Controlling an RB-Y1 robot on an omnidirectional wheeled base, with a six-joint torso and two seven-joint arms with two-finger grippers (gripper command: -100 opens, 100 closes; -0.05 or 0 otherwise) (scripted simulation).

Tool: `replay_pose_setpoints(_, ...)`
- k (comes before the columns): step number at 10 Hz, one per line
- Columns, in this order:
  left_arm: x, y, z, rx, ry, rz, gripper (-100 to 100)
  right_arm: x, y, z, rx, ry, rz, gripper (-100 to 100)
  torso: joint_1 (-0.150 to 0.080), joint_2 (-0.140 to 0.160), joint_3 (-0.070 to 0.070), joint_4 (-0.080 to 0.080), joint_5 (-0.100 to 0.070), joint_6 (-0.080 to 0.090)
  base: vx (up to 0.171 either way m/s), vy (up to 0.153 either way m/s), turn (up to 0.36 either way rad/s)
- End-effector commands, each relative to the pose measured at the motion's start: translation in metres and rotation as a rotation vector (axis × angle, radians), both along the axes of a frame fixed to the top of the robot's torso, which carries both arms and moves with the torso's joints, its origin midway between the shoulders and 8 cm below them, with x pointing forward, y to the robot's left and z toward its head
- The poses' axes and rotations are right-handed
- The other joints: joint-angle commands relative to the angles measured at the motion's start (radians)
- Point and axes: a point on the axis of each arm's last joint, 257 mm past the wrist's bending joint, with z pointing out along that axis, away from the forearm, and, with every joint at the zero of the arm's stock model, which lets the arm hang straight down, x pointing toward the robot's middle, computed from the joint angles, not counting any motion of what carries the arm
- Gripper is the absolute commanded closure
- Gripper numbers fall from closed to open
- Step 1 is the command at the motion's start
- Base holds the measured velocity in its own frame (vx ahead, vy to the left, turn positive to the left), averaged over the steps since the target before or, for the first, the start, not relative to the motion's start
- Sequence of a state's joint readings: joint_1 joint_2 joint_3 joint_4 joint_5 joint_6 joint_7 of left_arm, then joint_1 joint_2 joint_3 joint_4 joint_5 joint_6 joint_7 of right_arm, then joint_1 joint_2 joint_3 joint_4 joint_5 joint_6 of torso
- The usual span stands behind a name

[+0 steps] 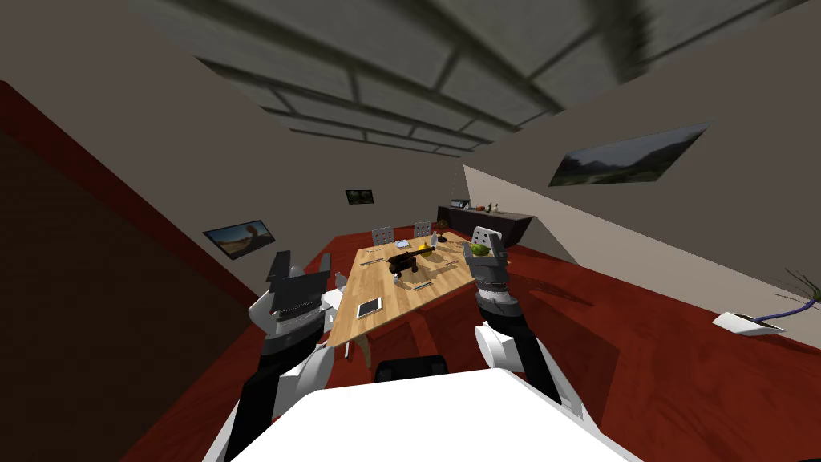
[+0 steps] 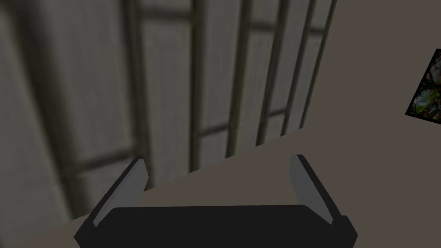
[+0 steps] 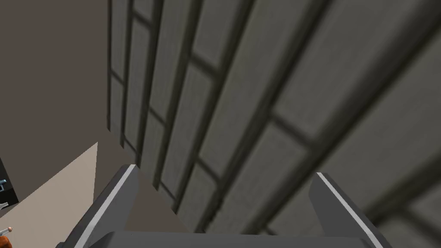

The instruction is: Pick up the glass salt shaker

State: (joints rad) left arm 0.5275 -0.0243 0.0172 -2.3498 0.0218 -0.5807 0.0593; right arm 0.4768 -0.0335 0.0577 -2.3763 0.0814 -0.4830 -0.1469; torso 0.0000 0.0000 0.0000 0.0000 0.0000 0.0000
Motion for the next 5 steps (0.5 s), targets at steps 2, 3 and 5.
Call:
replay_pose_setpoints(2, 0.011, -0.008, -0.01, 0.056, 0.038, -0.024, -100, 0.0, 0.0, 0.0, 0.0, 0.0, 0.0, 0, 0.0, 0.0, 0.0, 0.0, 0.0, 0.0, -0.013, -0.016, -0.039)
replay_pose_setpoints(3, 0.017, -0.011, -0.016, 0.081, 0.059, -0.032, -100, 0.0, 0.0, 0.0, 0.0, 0.0, 0.0, 0, -0.001, 0.001, 0.0, 0.0, 0.0, 0.0, -0.027, -0.033, -0.047)
replay_pose_setpoints(5, 0.033, -0.015, -0.033, 0.13, 0.11, -0.043, -100, 0.0, 0.0, 0.0, 0.0, 0.0, 0.0, 0, -0.003, 0.002, 0.001, 0.0, -0.001, 0.0, -0.043, -0.046, -0.073)
